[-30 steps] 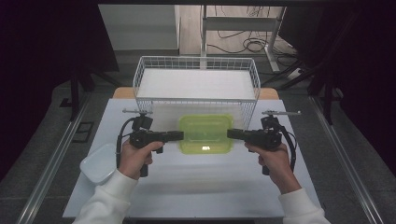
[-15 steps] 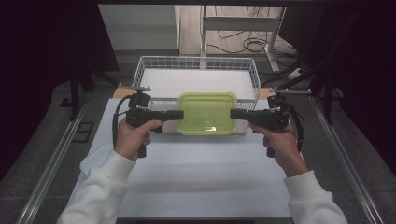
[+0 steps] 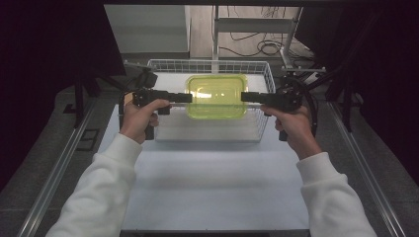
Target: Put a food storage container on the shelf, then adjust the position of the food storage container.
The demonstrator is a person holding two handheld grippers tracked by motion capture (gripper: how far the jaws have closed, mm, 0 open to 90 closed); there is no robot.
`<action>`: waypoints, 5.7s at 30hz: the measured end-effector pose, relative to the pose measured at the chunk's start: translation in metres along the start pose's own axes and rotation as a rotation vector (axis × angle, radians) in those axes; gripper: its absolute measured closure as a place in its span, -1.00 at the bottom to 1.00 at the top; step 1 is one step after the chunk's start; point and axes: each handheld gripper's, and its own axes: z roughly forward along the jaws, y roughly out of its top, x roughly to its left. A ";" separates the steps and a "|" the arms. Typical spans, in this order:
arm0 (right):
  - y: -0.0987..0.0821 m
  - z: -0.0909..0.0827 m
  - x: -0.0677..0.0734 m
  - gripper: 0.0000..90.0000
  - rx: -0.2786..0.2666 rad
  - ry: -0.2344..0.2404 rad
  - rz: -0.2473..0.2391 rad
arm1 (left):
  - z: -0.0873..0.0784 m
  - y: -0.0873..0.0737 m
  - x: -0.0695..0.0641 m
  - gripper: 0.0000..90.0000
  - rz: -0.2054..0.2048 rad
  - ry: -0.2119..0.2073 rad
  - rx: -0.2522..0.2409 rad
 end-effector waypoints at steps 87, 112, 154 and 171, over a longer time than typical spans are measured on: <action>0.033 0.034 -0.041 -0.51 -0.053 -0.242 0.033 | 0.029 0.031 0.033 -0.54 -0.001 0.178 -0.121; -0.105 -0.016 -0.014 -0.49 0.040 -0.113 -0.117 | -0.009 -0.125 0.012 -0.47 0.201 0.126 0.000; -0.207 0.006 -0.019 -0.56 0.269 -0.179 -0.107 | -0.027 -0.196 0.028 -0.47 0.184 0.223 0.135; -0.208 0.010 -0.020 -0.56 0.288 -0.185 -0.111 | -0.088 -0.189 0.044 -0.45 0.159 0.384 0.053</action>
